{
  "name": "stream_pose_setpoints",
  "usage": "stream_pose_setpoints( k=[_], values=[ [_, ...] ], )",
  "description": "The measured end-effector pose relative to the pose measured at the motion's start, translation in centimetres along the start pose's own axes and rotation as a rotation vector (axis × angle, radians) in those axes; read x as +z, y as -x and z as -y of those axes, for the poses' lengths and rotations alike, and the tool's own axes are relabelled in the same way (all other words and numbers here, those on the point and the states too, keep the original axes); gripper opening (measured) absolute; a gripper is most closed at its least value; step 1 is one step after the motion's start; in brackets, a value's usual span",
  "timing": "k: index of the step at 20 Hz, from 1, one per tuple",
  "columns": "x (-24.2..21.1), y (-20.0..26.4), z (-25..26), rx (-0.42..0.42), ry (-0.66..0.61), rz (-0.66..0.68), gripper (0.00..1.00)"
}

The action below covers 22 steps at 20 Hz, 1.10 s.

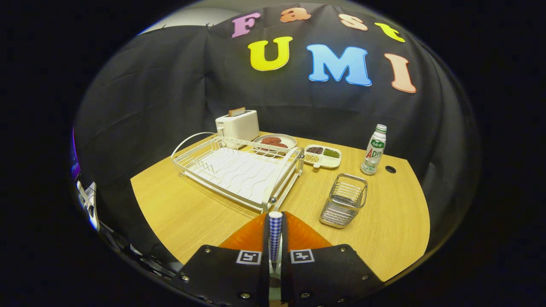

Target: Take the plate from the dish rack, then take the spoon from the basket and place it into the plate.

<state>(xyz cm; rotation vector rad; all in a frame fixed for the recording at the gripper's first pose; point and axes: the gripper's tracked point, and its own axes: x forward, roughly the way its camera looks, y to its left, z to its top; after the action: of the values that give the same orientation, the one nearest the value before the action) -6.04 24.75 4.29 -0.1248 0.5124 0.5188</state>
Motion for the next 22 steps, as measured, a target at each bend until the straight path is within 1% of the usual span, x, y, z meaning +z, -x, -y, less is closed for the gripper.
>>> stream_pose_setpoints(
  k=[1,3,4,5,6,9,12,14,17,19,22],
  values=[
    [0.1,0.0,-0.1,0.009,0.001,-0.005,0.12],
    [1.4,0.2,0.0,0.014,0.000,0.027,0.13],
    [2.0,0.4,0.0,0.015,-0.002,0.042,0.25],
    [3.0,0.9,-0.2,0.024,-0.001,0.057,0.27],
    [3.6,0.8,-0.2,0.030,0.002,0.076,0.38],
    [6.5,2.5,1.1,-0.007,0.007,0.151,0.39],
    [10.0,5.0,3.1,-0.074,-0.038,0.255,0.39],
    [12.5,6.9,5.0,-0.128,-0.081,0.326,0.39],
    [15.8,10.2,8.2,-0.231,-0.116,0.429,0.39],
    [17.4,12.4,9.9,-0.284,-0.146,0.486,0.39],
    [19.0,15.1,12.4,-0.364,-0.166,0.534,0.39]
  ],
)
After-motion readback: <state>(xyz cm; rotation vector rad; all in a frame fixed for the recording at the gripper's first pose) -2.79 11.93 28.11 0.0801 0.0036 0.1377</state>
